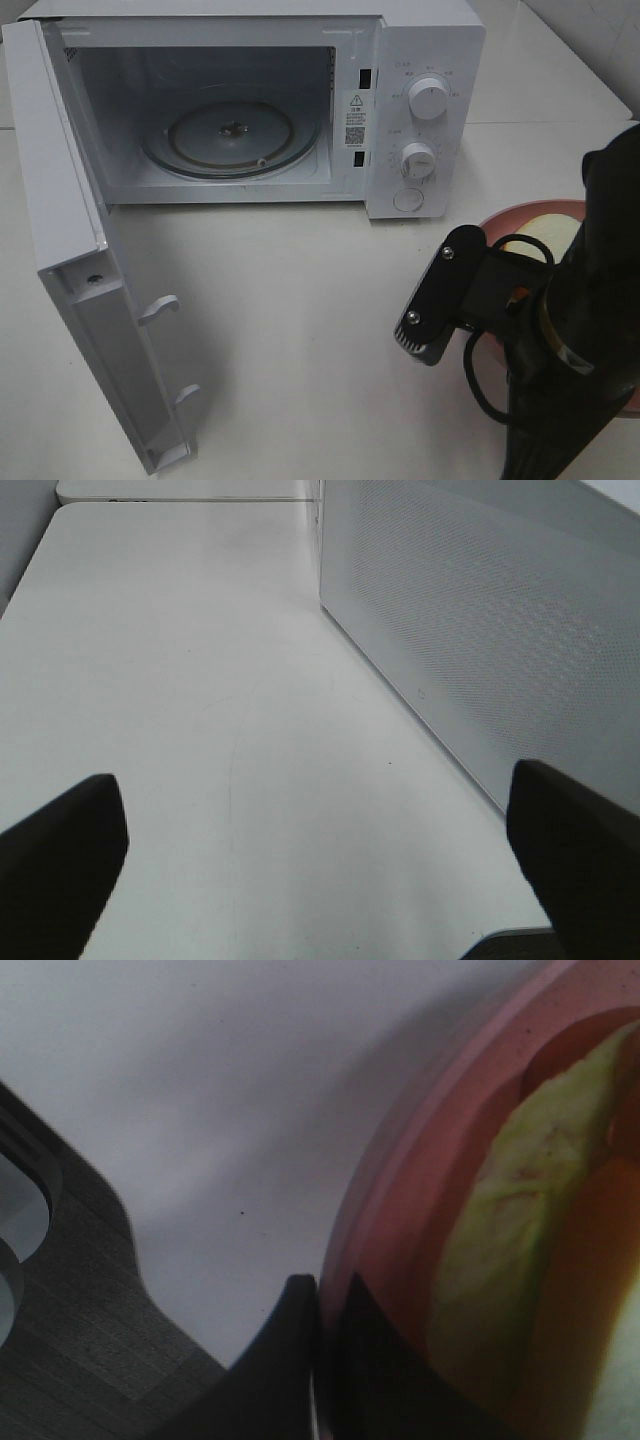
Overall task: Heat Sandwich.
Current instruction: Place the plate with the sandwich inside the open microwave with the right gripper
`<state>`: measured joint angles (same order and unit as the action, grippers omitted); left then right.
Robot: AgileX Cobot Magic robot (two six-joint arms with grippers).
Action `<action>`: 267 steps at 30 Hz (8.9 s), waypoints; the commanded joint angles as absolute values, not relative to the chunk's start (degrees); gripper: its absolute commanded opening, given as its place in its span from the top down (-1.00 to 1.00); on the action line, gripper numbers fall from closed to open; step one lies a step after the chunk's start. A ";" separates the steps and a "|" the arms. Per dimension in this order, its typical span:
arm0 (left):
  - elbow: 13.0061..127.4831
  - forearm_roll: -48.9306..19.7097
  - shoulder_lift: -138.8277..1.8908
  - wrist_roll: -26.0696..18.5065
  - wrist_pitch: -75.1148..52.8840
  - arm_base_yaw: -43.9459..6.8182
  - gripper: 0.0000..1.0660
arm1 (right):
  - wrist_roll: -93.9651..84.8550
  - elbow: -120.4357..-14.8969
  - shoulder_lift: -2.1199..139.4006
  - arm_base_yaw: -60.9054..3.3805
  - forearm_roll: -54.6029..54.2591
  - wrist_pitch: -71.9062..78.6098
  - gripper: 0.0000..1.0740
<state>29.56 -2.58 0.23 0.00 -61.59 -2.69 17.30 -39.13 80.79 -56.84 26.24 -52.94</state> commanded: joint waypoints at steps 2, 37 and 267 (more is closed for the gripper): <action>29.56 -2.92 1.38 0.00 -61.08 -2.52 -0.83 | 11.97 -38.96 80.10 -59.42 27.62 -53.17 0.99; 29.56 -2.92 1.38 0.00 -61.08 -2.52 -0.83 | -26.18 -38.96 80.10 -59.59 27.79 -32.77 0.93; 29.56 -2.92 1.38 0.00 -61.08 -2.52 -0.83 | -49.10 -116.77 136.94 -39.42 12.03 -33.00 -0.45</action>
